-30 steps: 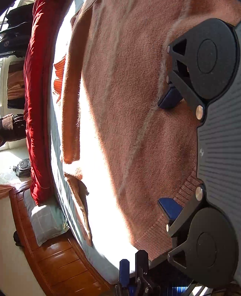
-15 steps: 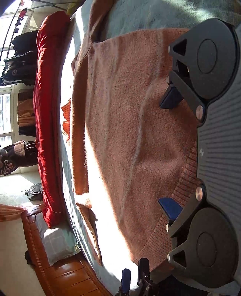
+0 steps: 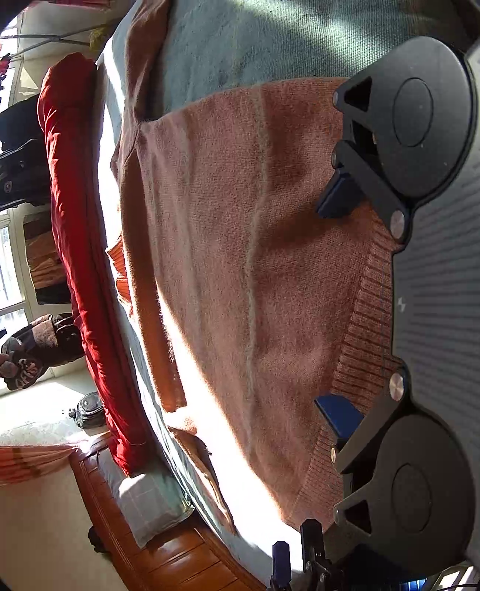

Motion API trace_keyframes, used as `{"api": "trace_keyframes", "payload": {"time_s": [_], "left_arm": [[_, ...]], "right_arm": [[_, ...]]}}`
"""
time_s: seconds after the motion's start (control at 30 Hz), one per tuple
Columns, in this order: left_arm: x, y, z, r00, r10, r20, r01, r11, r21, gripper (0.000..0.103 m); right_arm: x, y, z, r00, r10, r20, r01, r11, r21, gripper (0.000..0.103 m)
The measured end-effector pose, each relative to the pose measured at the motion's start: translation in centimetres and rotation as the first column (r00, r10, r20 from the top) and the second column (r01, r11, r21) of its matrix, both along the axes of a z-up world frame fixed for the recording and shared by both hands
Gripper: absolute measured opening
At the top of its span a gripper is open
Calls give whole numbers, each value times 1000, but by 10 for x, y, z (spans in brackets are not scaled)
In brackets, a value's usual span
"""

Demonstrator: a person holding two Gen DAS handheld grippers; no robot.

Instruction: Fold clothes

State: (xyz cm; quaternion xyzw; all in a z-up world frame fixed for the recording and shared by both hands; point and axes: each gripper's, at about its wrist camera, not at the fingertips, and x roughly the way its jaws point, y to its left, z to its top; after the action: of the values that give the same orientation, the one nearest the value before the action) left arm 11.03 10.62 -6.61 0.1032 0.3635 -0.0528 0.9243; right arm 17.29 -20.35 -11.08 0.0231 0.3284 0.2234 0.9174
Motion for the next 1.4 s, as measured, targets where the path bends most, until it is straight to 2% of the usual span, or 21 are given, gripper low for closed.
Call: {"api": "trace_keyframes", "payload": {"time_s": [0.27, 0.43, 0.57, 0.8, 1.07, 1.2, 1.3, 1.4], "left_arm": [[3, -2, -3, 1000, 13, -13, -13, 1000, 19, 82], [-1, -9, -1, 1000, -20, -5, 20, 1000, 17, 82], [0, -11, -2, 1000, -25, -19, 26, 999, 21, 82], [25, -11, 1, 996, -82, -31, 79, 992, -100, 82], [117, -33, -10, 987, -159, -36, 146, 959, -244, 82], [139, -24, -29, 990, -114, -87, 82, 948, -306, 82], [133, -5, -37, 993, -81, -89, 45, 938, -344, 82], [106, 24, -38, 996, -34, -84, 2, 937, -351, 82]], "right_arm": [[1, -3, 1, 999, -41, 13, 42, 999, -24, 103], [37, -9, 12, 993, -112, 41, 113, 993, -19, 103], [64, -12, -1, 987, -145, -68, 144, 989, -9, 103], [46, -16, -14, 989, -143, -47, 142, 990, -20, 103], [31, -16, -17, 993, -117, -22, 115, 991, -63, 103], [23, -15, -19, 995, -103, -10, 102, 991, -85, 103], [22, -16, -20, 995, -99, -7, 98, 991, -87, 103], [22, -16, -21, 995, -99, -7, 99, 991, -85, 103]]}}
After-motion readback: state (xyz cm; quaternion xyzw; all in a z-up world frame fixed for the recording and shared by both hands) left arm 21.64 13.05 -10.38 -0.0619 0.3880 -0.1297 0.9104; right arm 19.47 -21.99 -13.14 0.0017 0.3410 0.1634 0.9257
